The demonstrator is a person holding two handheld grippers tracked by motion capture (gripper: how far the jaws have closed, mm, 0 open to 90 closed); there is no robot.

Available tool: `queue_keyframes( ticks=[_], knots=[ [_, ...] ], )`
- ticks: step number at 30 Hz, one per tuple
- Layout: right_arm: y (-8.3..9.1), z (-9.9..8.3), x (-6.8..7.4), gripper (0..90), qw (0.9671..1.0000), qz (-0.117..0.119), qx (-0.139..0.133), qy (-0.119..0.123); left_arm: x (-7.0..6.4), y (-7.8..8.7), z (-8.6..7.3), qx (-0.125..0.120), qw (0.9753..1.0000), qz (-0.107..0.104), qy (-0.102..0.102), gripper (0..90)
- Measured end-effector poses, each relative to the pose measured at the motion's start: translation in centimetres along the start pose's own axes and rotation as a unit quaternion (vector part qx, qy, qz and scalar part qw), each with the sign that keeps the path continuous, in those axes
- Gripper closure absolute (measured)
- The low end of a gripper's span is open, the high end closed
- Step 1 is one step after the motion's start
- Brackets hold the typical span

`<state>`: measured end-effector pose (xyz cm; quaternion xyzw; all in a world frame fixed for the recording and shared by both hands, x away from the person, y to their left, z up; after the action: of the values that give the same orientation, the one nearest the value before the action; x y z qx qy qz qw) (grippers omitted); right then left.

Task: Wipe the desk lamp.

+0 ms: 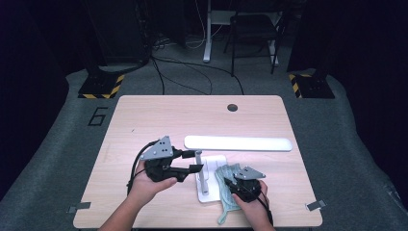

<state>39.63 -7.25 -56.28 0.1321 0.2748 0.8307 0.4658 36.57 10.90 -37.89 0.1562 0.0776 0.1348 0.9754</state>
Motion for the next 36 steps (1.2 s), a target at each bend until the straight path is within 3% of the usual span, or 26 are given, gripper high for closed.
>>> queue_keyframes(
  ticks=[8, 15, 22, 27, 30, 36],
  knots=[
    [0.0, 0.1, -0.2, 52.2, 0.9999, 0.005, -0.006, 0.008, -0.1, 1.3, -0.2, 0.002, 0.9999, -0.004, 0.012, 54.5],
    [0.0, 0.2, 0.1, 48.7, 0.9998, 0.004, -0.014, 0.015, 0.2, 1.7, -0.2, -0.001, 0.9999, 0.010, 0.009, 53.2],
    [-0.2, 0.1, 0.1, 59.2, 0.9996, 0.022, -0.014, 0.010, 0.6, 1.5, -0.2, 0.008, 0.9996, 0.028, 0.005, 53.6],
    [-0.1, 0.3, 0.3, 68.2, 0.9996, 0.027, -0.009, 0.009, 0.6, 1.5, -0.2, 0.006, 0.9996, 0.027, 0.007, 53.7],
    [0.0, 0.3, 0.3, 68.9, 0.9995, 0.029, -0.009, -0.013, 0.7, 1.6, -0.2, 0.008, 0.9996, 0.027, 0.004, 53.6],
    [-0.1, 0.3, 0.4, 67.5, 0.9996, 0.024, -0.015, -0.004, 0.7, 1.6, 0.0, 0.000, 0.9996, 0.029, 0.001, 52.8]
  ],
)
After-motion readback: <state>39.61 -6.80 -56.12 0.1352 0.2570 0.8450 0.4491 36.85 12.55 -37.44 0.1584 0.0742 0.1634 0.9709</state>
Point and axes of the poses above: each handheld gripper's, and its own axes: y roughly backward along the jaws, z roughly out of its top, x roughly to its left, the point moved 8 cm from there along -y, roughly forward along the jaws, and after that the axes turned 6 degrees about -z, right-handed, at the moved point
